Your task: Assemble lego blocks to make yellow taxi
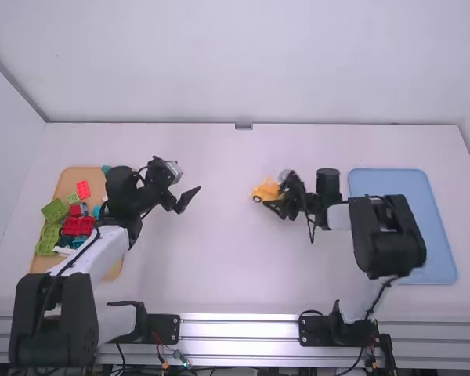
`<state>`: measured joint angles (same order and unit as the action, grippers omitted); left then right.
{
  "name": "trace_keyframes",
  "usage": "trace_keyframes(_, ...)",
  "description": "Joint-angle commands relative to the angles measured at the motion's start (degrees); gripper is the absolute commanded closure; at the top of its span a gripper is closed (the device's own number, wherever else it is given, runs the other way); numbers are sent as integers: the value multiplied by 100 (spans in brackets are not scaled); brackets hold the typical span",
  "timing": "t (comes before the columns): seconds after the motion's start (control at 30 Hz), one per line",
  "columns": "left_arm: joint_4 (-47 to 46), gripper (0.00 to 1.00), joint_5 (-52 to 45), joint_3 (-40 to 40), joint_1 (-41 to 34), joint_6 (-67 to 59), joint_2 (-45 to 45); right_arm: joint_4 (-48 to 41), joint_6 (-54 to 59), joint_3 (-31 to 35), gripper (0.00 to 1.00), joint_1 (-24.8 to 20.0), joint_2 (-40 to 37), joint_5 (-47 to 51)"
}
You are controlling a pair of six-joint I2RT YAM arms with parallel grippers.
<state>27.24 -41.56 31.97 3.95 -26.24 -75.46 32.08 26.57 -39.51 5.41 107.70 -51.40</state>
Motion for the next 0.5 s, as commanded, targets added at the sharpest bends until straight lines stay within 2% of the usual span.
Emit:
trace_keyframes(0.0, 157, 1, 188, -50, 114, 763, -162, -337, -581, -125, 58, -616, -756, 955)
trace_keyframes(0.03, 264, 1, 505, -50, 120, 988, -216, -669, -577, -125, 58, -964, -1073, 1362)
trace_keyframes(0.07, 295, 1, 581, -50, 120, 1036, -227, -750, -577, -125, 58, -1045, -1141, 1473)
trace_keyframes(0.17, 520, 1, 1268, -50, 50, 1185, -400, -1611, -660, -125, 60, -2009, -1773, 2728)
trace_keyframes(0.27, 660, 1, 1322, -50, 55, 1187, -514, -1917, -975, -125, 60, -2524, -1923, 3357)
trace_keyframes(0.3, 750, 1, 1309, -50, 57, 1187, -573, -2100, -1027, -125, 60, -2900, -1934, 3620)
trace_keyframes(0.33, 761, 1, 1307, -50, 55, 1189, -577, -2120, -1029, -125, 60, -2935, -1930, 3635)
trace_keyframes(0.47, 1021, 1, 1314, -50, 52, 1189, -717, -2422, -1058, -125, 60, -3582, -1768, 3672)
